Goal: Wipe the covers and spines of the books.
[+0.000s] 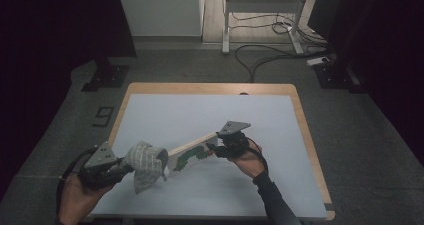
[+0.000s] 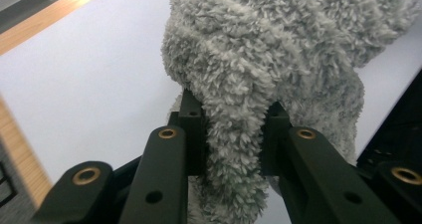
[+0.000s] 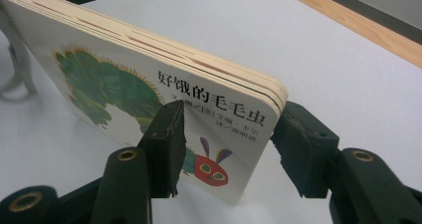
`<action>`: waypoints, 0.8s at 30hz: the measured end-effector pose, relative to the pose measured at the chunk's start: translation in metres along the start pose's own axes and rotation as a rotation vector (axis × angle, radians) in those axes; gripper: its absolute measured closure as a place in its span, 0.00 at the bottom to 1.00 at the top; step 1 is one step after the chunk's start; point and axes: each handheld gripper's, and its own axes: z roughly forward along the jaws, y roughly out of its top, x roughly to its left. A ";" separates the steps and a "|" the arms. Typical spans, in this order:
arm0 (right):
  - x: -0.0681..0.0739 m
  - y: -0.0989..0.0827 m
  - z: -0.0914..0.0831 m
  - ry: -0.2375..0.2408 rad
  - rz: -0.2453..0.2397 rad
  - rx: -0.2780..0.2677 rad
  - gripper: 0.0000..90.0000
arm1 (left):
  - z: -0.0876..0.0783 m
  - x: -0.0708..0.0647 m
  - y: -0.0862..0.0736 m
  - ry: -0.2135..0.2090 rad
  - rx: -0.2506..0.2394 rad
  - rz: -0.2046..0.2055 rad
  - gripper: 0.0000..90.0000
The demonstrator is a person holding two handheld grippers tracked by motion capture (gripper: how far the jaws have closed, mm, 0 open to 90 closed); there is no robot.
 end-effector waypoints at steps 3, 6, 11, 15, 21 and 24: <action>0.000 0.000 0.000 -0.001 -0.001 -0.001 0.51 | -0.001 0.006 -0.002 0.014 -0.002 -0.021 0.80; 0.000 0.000 0.000 0.000 -0.002 -0.001 0.51 | 0.000 0.011 -0.002 0.022 0.001 -0.026 0.79; 0.000 0.000 0.000 0.002 0.002 -0.002 0.51 | 0.009 0.015 -0.006 -0.003 -0.015 -0.047 0.79; 0.000 -0.001 0.000 0.001 0.002 -0.005 0.51 | 0.023 0.017 -0.010 -0.025 -0.024 -0.058 0.79; 0.000 -0.001 0.000 0.002 0.003 -0.008 0.51 | 0.048 0.010 -0.003 -0.054 -0.013 -0.028 0.79; 0.000 -0.002 0.000 0.001 0.003 -0.009 0.51 | 0.058 0.004 0.001 -0.056 0.005 -0.004 0.79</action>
